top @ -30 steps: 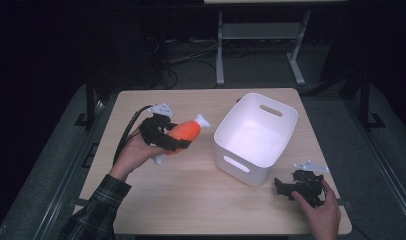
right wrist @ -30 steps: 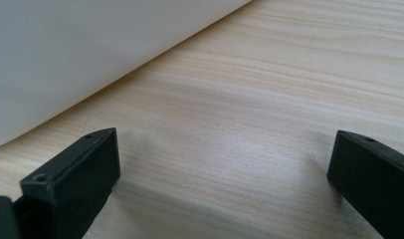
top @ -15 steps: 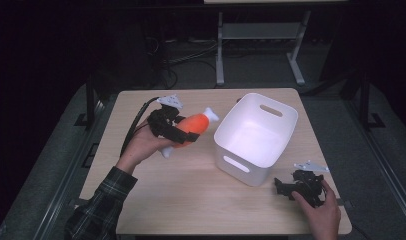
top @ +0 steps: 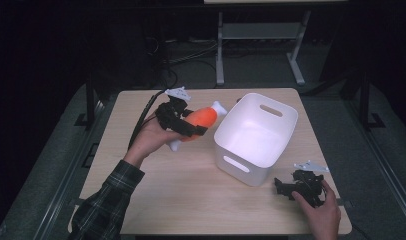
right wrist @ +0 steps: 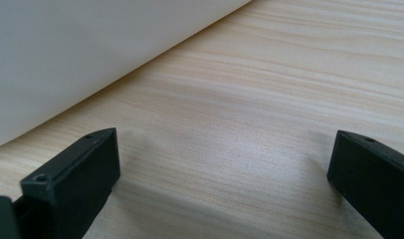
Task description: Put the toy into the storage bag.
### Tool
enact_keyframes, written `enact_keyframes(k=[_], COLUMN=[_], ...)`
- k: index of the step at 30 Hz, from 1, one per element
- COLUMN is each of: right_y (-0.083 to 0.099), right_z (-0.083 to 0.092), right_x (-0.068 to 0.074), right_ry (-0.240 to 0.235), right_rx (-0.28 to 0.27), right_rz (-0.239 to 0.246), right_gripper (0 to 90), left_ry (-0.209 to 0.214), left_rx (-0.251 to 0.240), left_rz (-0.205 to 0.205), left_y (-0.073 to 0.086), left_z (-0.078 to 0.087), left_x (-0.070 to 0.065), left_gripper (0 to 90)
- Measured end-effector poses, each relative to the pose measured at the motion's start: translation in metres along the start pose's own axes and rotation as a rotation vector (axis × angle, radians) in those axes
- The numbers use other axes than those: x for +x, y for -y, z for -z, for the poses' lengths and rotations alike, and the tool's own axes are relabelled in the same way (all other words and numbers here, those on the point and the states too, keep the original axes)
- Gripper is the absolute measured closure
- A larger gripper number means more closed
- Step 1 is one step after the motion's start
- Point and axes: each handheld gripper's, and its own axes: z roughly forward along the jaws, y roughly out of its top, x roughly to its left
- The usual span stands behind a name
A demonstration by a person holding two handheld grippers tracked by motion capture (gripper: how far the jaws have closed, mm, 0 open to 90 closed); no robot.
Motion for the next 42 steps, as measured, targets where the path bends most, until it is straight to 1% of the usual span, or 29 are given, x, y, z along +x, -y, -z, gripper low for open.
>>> enact_keyframes(k=[8, 14, 15, 19, 25, 29, 33, 35, 37, 42], right_y=[0.000, 0.000, 0.000, 0.000, 0.000, 0.000, 0.000, 0.000, 0.000, 0.000], right_z=[0.000, 0.000, 0.000, 0.000, 0.000, 0.000, 0.000, 0.000, 0.000, 0.000], right_x=[0.000, 0.000, 0.000, 0.000, 0.000, 0.000, 0.000, 0.000, 0.000, 0.000], right_ry=[-0.001, -0.001, -0.001, -0.001, -0.001, -0.001, -0.001, -0.001, -0.001, -0.001], right_rx=[0.001, 0.000, 0.001, 0.001, 0.001, 0.001, 0.000, 0.000, 0.001, 0.000], right_rz=[-0.002, -0.001, -0.001, -0.001, -0.001, -0.001, -0.001, -0.001, -0.001, -0.001], right_gripper=[0.0, 0.0, 0.0, 0.0, 0.0, 0.0, 0.0, 0.0, 0.0, 0.0], left_ry=[0.011, 0.011, 0.015, 0.014, 0.016, 0.017, 0.018, 0.018, 0.015, 0.006], left_rx=[-0.014, -0.023, -0.026, -0.027, -0.014, -0.019, -0.008, -0.006, 0.000, -0.006], left_rz=[0.001, -0.011, -0.006, -0.014, -0.022, -0.014, -0.013, -0.013, -0.013, -0.007], left_y=[-0.014, -0.027, -0.029, -0.035, -0.045, -0.050, -0.055, -0.056, -0.060, -0.066], left_z=[-0.010, -0.015, -0.017, -0.023, -0.037, -0.047, -0.058, -0.059, -0.065, -0.074], left_x=[-0.001, -0.001, -0.002, -0.004, -0.007, -0.009, -0.012, -0.013, -0.015, -0.018], left_gripper=[23.2, 23.2, 23.2, 23.2, 23.2, 23.3, 23.2, 23.2, 23.2, 23.2])
